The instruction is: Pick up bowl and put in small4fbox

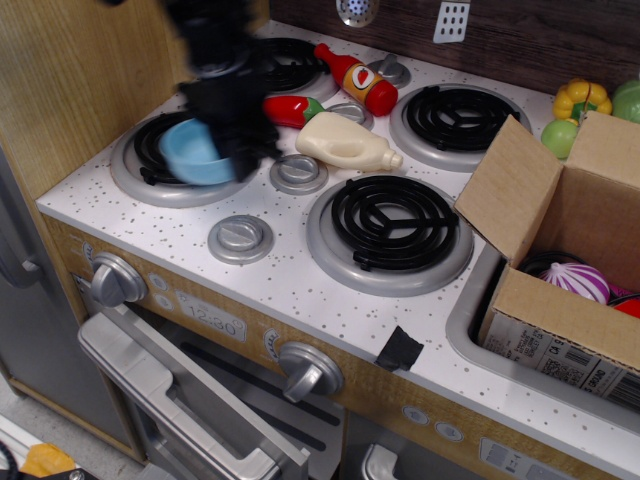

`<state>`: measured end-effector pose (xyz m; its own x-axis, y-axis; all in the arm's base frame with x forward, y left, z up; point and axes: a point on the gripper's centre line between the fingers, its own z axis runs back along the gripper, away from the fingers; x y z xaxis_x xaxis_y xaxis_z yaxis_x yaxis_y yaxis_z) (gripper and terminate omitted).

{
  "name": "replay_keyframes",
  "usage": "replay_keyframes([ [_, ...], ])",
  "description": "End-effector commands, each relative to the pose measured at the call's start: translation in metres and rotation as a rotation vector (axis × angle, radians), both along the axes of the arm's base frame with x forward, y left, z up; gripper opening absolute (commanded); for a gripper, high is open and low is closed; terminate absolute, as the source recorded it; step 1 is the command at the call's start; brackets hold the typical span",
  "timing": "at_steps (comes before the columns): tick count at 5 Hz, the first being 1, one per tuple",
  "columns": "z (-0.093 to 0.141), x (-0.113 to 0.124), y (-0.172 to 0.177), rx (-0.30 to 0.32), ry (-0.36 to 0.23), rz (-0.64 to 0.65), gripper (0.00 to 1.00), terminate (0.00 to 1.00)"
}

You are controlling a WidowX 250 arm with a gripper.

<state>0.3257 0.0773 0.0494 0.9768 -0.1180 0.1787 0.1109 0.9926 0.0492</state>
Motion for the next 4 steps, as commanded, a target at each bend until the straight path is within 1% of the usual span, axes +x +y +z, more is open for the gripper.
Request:
replay_keyframes([
  [1,0.069,0.011,-0.08,-0.034,-0.013,0.109,0.0,0.0],
  [2,0.093,0.021,-0.124,-0.149,0.002,0.184,0.0,0.0],
  [3,0.107,0.034,-0.165,-0.254,-0.045,0.394,0.0,0.0],
  [4,0.117,0.041,-0.198,-0.284,-0.096,0.552,0.0,0.0],
])
